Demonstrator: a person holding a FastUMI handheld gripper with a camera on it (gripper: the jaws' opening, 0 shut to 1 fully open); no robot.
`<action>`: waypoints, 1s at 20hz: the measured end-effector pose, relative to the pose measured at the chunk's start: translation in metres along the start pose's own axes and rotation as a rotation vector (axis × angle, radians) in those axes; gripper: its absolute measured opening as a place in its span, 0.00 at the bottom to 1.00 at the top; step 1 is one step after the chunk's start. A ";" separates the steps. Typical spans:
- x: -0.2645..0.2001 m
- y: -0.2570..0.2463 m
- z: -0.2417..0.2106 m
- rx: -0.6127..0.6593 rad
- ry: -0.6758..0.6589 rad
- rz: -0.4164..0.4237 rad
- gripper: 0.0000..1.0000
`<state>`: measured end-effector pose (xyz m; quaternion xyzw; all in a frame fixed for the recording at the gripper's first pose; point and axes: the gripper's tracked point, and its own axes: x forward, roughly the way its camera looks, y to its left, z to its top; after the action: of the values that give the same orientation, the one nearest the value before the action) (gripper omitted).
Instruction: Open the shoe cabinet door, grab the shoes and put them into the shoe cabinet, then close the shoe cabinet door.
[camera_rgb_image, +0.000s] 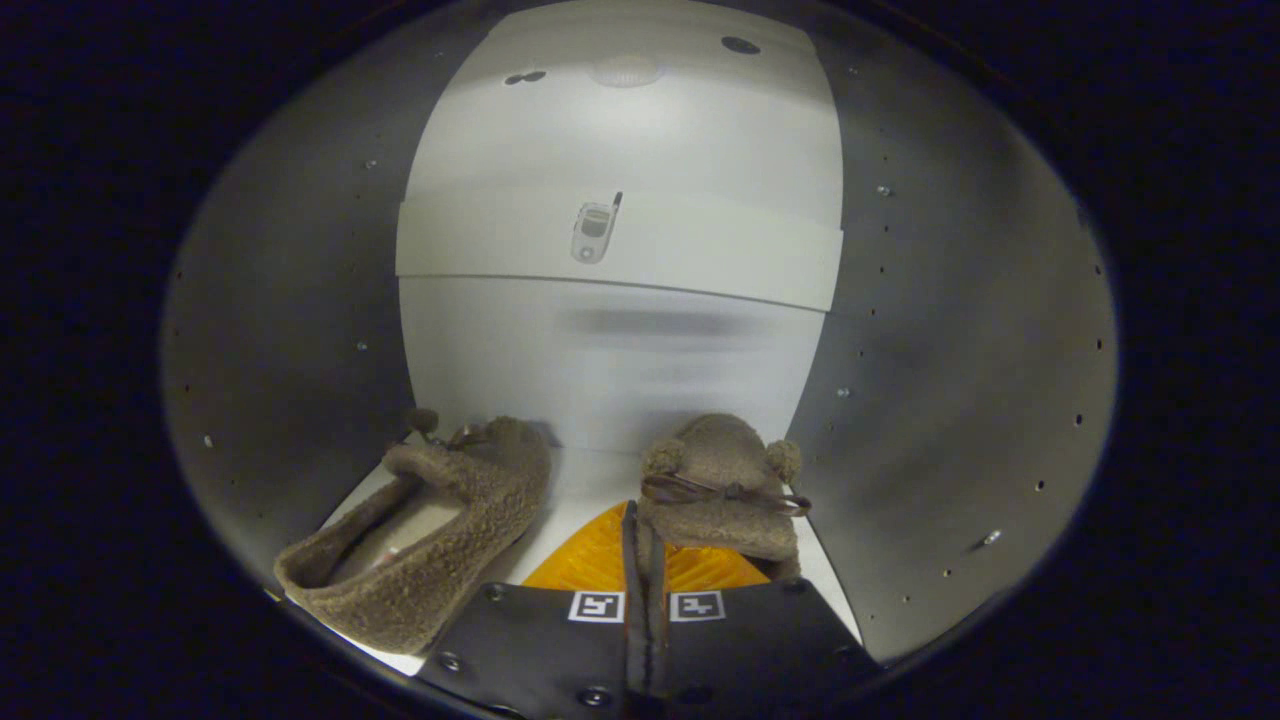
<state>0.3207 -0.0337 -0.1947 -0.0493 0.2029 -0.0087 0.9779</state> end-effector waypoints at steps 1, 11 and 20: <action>0.000 0.002 -0.002 -0.004 0.015 0.013 0.02; 0.005 0.000 -0.010 0.015 0.068 0.008 0.04; 0.006 0.000 -0.015 0.025 0.092 -0.005 0.64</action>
<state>0.3198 -0.0351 -0.2106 -0.0369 0.2473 -0.0161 0.9681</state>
